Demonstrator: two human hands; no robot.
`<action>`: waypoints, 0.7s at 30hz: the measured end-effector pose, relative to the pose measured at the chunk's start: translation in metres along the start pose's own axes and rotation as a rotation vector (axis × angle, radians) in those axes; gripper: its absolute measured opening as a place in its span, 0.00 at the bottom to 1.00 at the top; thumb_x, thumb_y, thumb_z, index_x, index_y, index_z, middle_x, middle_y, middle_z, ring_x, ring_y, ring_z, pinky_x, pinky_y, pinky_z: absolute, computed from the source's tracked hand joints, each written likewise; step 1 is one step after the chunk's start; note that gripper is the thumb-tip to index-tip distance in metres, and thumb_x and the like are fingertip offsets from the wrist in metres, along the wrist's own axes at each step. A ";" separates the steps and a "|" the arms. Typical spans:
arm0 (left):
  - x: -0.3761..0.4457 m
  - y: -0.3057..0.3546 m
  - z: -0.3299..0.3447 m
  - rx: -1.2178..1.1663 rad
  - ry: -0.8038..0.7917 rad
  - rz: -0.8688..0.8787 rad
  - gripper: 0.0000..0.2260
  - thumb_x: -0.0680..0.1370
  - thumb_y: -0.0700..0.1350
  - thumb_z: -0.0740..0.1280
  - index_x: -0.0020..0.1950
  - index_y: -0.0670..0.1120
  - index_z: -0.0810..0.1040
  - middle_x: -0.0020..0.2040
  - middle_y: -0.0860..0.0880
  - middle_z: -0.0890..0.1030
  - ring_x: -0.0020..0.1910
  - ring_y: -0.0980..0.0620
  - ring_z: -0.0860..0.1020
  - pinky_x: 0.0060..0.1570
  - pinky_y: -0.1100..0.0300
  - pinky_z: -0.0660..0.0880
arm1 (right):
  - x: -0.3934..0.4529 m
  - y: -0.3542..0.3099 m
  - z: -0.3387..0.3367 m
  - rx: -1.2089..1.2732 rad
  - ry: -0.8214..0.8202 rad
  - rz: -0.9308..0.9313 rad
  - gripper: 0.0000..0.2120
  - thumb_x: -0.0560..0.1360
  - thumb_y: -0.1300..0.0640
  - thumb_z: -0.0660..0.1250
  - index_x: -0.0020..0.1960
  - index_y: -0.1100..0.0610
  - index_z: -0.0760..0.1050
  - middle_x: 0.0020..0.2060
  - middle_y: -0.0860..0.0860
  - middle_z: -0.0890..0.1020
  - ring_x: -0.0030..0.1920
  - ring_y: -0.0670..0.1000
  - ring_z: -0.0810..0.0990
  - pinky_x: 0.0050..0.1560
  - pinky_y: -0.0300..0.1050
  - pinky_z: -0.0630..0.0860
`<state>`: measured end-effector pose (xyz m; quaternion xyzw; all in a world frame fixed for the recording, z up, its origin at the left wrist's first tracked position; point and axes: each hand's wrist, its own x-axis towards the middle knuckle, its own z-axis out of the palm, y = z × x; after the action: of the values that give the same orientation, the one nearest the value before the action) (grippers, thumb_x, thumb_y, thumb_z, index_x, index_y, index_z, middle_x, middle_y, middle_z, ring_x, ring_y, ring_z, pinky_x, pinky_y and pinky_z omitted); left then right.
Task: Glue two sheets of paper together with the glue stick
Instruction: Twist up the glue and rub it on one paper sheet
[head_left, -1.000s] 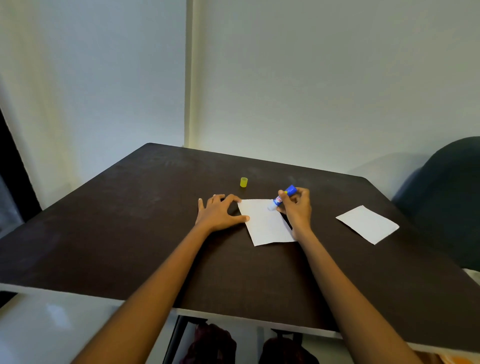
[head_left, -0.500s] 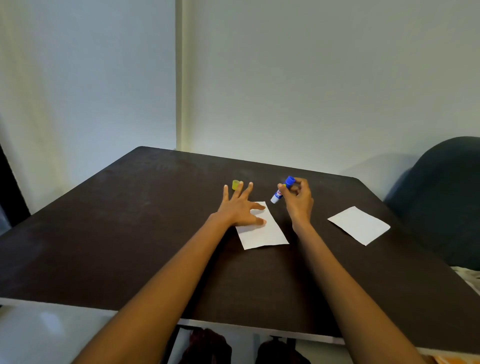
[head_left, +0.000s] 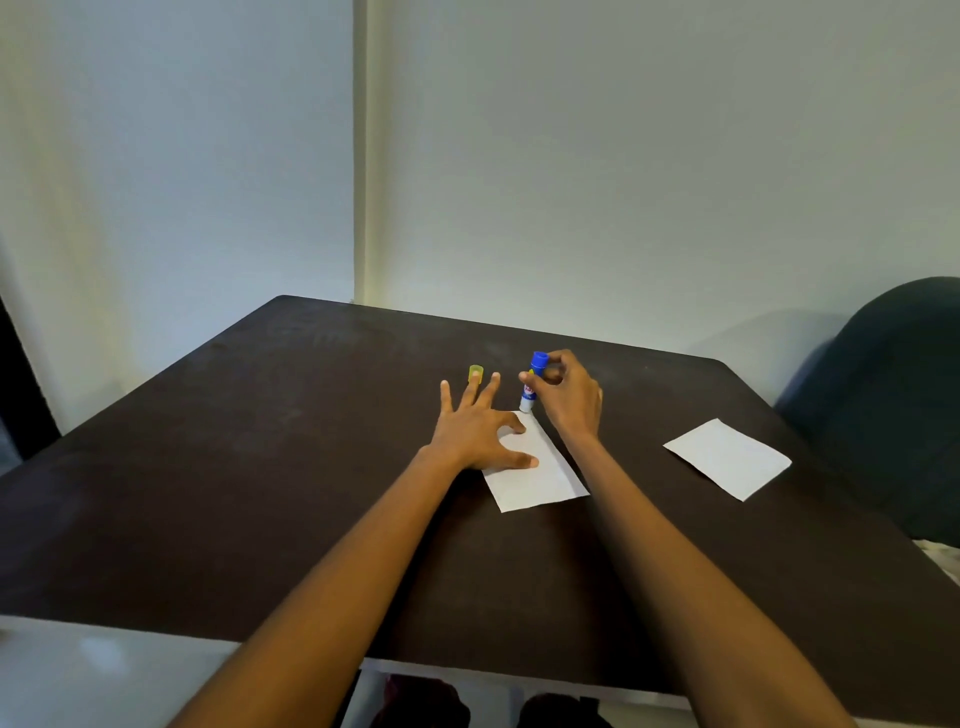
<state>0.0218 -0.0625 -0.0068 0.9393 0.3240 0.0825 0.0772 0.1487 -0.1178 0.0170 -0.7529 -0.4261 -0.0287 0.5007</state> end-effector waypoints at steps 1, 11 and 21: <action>0.000 0.001 0.000 0.002 0.008 0.001 0.26 0.68 0.69 0.64 0.63 0.62 0.73 0.78 0.46 0.42 0.74 0.45 0.33 0.64 0.36 0.27 | -0.001 0.000 0.000 -0.007 -0.011 -0.001 0.18 0.69 0.49 0.73 0.54 0.57 0.75 0.48 0.54 0.84 0.49 0.53 0.82 0.55 0.53 0.77; 0.002 0.005 -0.016 0.009 -0.195 -0.030 0.25 0.73 0.66 0.59 0.68 0.58 0.70 0.78 0.44 0.44 0.75 0.42 0.37 0.64 0.34 0.29 | -0.009 0.002 -0.010 -0.090 -0.015 -0.015 0.16 0.69 0.47 0.73 0.51 0.54 0.75 0.44 0.51 0.84 0.48 0.51 0.82 0.59 0.59 0.73; -0.002 0.007 -0.016 0.005 -0.199 -0.095 0.27 0.72 0.63 0.64 0.69 0.59 0.67 0.78 0.43 0.44 0.75 0.41 0.36 0.63 0.33 0.28 | -0.032 0.007 -0.036 -0.079 -0.018 -0.004 0.16 0.68 0.46 0.74 0.50 0.53 0.75 0.43 0.50 0.84 0.47 0.50 0.82 0.59 0.58 0.74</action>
<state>0.0213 -0.0683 0.0099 0.9266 0.3592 -0.0157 0.1103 0.1470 -0.1660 0.0146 -0.7715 -0.4307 -0.0396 0.4666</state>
